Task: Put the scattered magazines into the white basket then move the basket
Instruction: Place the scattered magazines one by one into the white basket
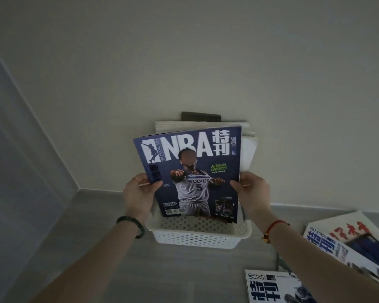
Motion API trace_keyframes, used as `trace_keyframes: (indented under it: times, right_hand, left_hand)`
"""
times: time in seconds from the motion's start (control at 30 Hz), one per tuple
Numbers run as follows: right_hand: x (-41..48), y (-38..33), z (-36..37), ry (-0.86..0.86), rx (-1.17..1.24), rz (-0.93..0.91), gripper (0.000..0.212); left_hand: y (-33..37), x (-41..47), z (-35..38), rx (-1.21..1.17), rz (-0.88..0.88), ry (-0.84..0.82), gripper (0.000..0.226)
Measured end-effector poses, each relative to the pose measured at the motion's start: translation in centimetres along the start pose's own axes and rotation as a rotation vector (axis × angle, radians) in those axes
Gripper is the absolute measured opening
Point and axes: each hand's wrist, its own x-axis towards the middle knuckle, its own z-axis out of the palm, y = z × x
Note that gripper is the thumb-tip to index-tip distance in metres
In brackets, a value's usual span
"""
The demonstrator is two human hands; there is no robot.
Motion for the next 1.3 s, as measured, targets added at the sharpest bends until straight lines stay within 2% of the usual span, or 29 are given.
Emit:
trace_keyframes:
  times: [0.13,0.2,0.27,0.3,0.37,0.4,0.5,0.6,0.7,0.8,1.0,1.13,1.3]
  right_hand:
    - [-1.0,2.3,-0.2,0.018,-0.016,0.107,0.012]
    - [-1.2,2.0,-0.3,0.023,0.054,0.084,0.033]
    - [-0.9,0.9,0.0,-0.020,0.072,0.038,0.060]
    - [-0.7,0.1,0.2,-0.050,0.099,0.016,0.066]
    - [-0.3,-1.3,0.8,-0.095,0.195,-0.001,0.066]
    - [-0.2,-1.7,0.9,-0.113,0.228,-0.003,0.065]
    - [-0.2,-1.6,0.1,-0.196,0.162,-0.046,0.065]
    - [-0.1,-0.8,-1.3,-0.276,0.042,-0.088,0.068]
    - [-0.4,0.2,-2.7,-0.251,0.000,-0.041,0.076]
    - [-1.5,1.6,-5.4,-0.206,0.004,-0.036,0.072]
    - [-4.3,4.5,-13.5,-0.170,-0.047,-0.056,0.058]
    - [-7.5,6.9,-18.0,-0.225,-0.115,-0.060,0.059]
    - [-13.2,12.0,-22.1,-0.336,-0.239,-0.035,0.065]
  left_hand:
    - [1.1,0.0,0.7,0.020,0.089,-0.060,0.023]
    - [1.4,-0.3,1.1,0.070,0.127,-0.076,0.029]
    - [1.7,-0.9,1.7,0.030,0.104,-0.123,0.041]
    - [1.9,-1.3,2.0,-0.014,0.092,-0.168,0.050]
    - [2.3,-1.9,2.6,-0.069,0.082,-0.244,0.065]
    - [2.4,-1.9,2.8,-0.063,0.087,-0.253,0.064]
    - [2.5,-1.4,2.6,-0.014,0.090,-0.263,0.049]
    - [2.5,-1.8,2.3,0.001,0.032,-0.288,0.044]
    - [2.4,-3.0,2.5,-0.033,-0.077,-0.229,0.053]
    - [2.3,-4.9,2.3,-0.048,-0.222,-0.158,0.061]
    - [2.1,-10.8,1.1,-0.067,-0.258,-0.179,0.053]
    - [2.1,-17.1,1.7,-0.124,-0.320,-0.283,0.051]
    - [-0.5,-25.1,3.5,-0.008,-0.430,-0.323,0.026]
